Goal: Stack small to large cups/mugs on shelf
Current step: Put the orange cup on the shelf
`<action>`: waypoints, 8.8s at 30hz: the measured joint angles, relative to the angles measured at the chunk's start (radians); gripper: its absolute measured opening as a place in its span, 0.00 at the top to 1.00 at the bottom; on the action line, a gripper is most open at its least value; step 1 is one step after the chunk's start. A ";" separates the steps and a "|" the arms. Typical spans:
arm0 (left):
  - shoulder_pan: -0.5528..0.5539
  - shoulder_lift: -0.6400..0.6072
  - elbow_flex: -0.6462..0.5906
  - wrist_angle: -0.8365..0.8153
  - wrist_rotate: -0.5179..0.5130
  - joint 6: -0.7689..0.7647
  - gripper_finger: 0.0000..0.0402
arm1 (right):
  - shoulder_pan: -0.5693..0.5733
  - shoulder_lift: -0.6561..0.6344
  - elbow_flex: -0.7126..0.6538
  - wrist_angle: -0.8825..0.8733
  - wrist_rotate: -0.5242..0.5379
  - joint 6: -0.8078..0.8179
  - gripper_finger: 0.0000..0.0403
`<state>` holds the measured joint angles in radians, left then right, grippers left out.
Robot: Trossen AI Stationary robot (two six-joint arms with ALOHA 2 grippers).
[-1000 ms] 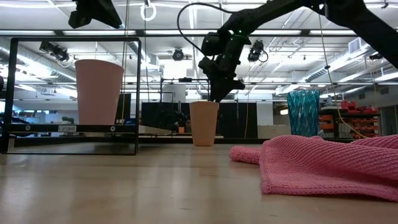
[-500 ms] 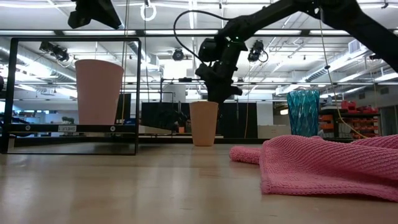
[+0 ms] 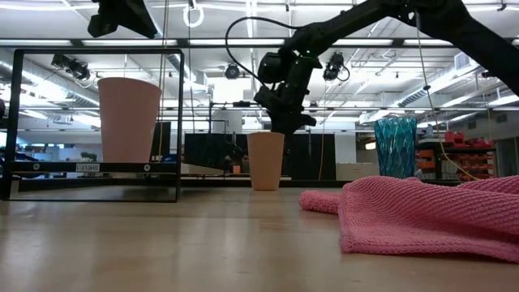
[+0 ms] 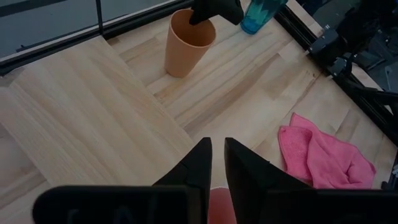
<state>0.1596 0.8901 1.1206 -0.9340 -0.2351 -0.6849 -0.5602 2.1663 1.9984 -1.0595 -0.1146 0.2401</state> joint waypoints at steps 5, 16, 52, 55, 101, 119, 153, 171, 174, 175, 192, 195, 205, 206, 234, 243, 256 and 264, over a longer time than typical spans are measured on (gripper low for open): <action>0.000 0.000 0.000 0.000 -0.006 0.000 0.86 | 0.000 0.000 0.000 0.000 0.014 0.000 0.89; 0.000 0.000 0.000 0.001 -0.031 0.000 0.88 | 0.010 -0.006 0.000 -0.013 0.011 -0.062 0.98; 0.304 -0.130 0.001 -0.053 -0.192 0.087 0.97 | 0.222 -0.227 0.127 0.043 -0.160 -0.087 0.99; 0.303 -0.124 0.001 -0.054 -0.145 0.075 0.97 | 0.224 -0.130 0.221 0.040 -0.158 -0.115 0.99; 0.301 -0.005 0.000 -0.112 -0.056 0.017 0.91 | 0.223 0.131 0.342 0.035 -0.069 -0.170 0.99; 0.301 -0.005 0.000 -0.111 -0.055 0.018 0.90 | 0.243 0.153 0.340 0.057 -0.070 -0.182 0.96; 0.301 -0.005 0.000 -0.111 -0.055 0.016 0.87 | 0.239 0.154 0.342 0.157 -0.115 -0.154 0.84; 0.301 0.000 0.000 -0.099 0.066 0.016 0.74 | 0.214 0.154 0.342 0.170 -0.115 -0.134 0.84; 0.301 0.019 0.000 -0.059 0.119 0.016 0.72 | 0.214 0.153 0.342 0.169 -0.116 -0.135 0.84; 0.301 0.028 0.000 -0.037 0.142 0.016 0.71 | 0.214 0.150 0.342 0.168 -0.116 -0.135 0.84; 0.349 0.328 0.000 0.049 0.252 0.028 0.61 | 0.238 -0.159 0.343 -0.265 0.019 -0.192 0.84; 0.359 0.360 0.000 0.052 0.258 0.040 0.59 | 0.261 -0.201 0.343 -0.294 0.055 -0.193 0.84; 0.360 0.445 0.000 0.051 0.259 0.052 0.55 | 0.308 -0.236 0.342 -0.338 0.138 -0.192 0.84; 0.360 0.451 0.000 0.052 0.259 0.044 0.55 | 0.309 -0.234 0.342 -0.338 0.137 -0.192 0.84; 0.340 0.473 0.000 0.030 0.258 0.011 0.93 | 0.310 -0.229 0.342 -0.322 0.137 -0.191 0.84; 0.340 0.444 0.019 -0.072 0.197 0.003 0.95 | 0.311 -0.229 0.342 -0.358 0.137 -0.187 0.84; 0.291 0.444 0.161 -0.286 0.112 0.016 0.96 | 0.315 -0.229 0.342 -0.362 0.137 -0.182 0.84; 0.290 0.445 0.135 -0.283 0.097 0.016 0.95 | 0.328 -0.229 0.342 -0.365 0.137 -0.180 0.84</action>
<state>0.4492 1.3350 1.2552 -1.2169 -0.1378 -0.6685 -0.2325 1.9373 2.3402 -1.4242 0.0223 0.0605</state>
